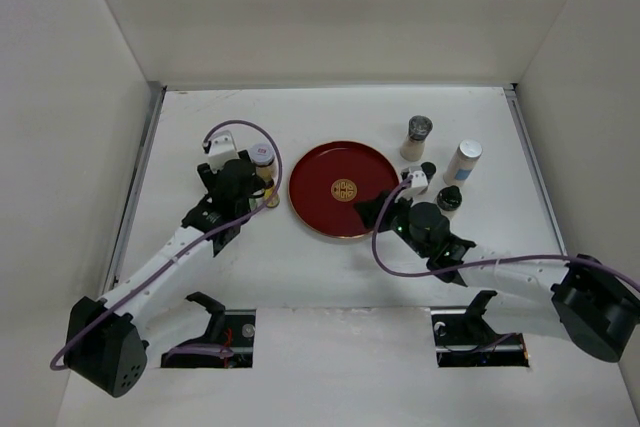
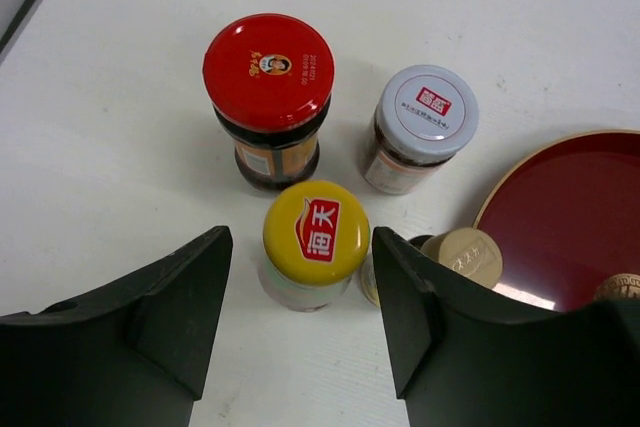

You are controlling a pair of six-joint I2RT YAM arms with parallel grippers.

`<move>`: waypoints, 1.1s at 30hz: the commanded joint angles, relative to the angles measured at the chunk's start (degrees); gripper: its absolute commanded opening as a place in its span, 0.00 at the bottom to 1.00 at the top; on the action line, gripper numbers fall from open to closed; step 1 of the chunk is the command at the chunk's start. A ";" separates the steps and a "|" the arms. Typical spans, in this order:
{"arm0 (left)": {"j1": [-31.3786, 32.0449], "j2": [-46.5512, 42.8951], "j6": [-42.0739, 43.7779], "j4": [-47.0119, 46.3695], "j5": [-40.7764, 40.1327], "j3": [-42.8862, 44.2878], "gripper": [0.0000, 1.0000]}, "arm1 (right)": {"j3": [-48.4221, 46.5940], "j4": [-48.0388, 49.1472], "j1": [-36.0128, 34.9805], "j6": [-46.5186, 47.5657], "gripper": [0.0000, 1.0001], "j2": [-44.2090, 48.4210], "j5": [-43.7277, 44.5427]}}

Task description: Organize the condiment bottles

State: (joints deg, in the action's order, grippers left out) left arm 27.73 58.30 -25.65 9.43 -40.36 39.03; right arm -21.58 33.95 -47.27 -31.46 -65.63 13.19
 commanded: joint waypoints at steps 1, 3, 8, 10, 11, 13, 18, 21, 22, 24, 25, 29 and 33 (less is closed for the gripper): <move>-1.40 -0.38 3.14 -6.79 -0.25 2.99 0.54 | -1.44 3.84 0.20 0.17 0.48 -0.55 -1.24; -1.93 -0.03 4.29 -8.37 -0.25 2.99 0.51 | -1.62 3.84 0.20 0.26 0.48 -1.17 -1.50; -1.85 1.02 4.82 -10.05 -0.07 2.64 0.37 | -2.06 3.84 0.11 0.44 0.48 -2.23 -1.85; -1.84 0.94 4.73 -9.70 -0.25 2.46 0.26 | -2.06 3.84 0.11 0.44 0.48 -2.31 -1.85; -2.02 -0.11 4.64 -9.43 -0.68 2.28 0.21 | -1.97 3.84 0.11 0.44 0.48 -2.14 -1.85; -1.67 -2.65 4.82 -8.99 -2.17 2.28 0.18 | -1.80 3.84 0.20 0.44 0.48 -1.96 -1.85; 2.10 -11.70 6.74 -3.29 -7.44 6.84 0.15 | -1.09 4.54 0.38 0.44 0.48 -0.73 -1.68; 5.61 -15.14 9.56 -1.09 -10.87 11.58 0.14 | -0.65 4.89 0.55 0.35 0.48 0.23 -1.59; 7.11 -15.67 10.35 -0.82 -11.58 13.25 0.14 | -0.57 4.89 0.64 0.35 0.48 0.50 -1.50; 10.18 -15.94 11.23 -0.73 -12.55 16.42 0.14 | -0.21 4.89 1.08 0.26 0.51 1.02 -1.06; 11.94 -15.51 11.41 -0.82 -12.81 18.09 0.14 | 0.05 4.89 1.43 0.09 0.53 1.29 -0.89; 18.53 -11.30 12.20 -4.32 -12.73 24.51 0.14 | 0.84 4.98 3.01 -0.62 0.54 1.99 0.43; 23.28 -4.71 15.36 -13.45 -11.15 27.33 0.14 | 1.46 4.89 4.24 -1.49 0.54 2.78 0.78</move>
State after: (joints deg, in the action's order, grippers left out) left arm 48.60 49.84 -13.13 8.32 -52.03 62.89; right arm -20.73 35.22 -43.79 -31.88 -64.31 12.99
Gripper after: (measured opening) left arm 0.356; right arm 0.537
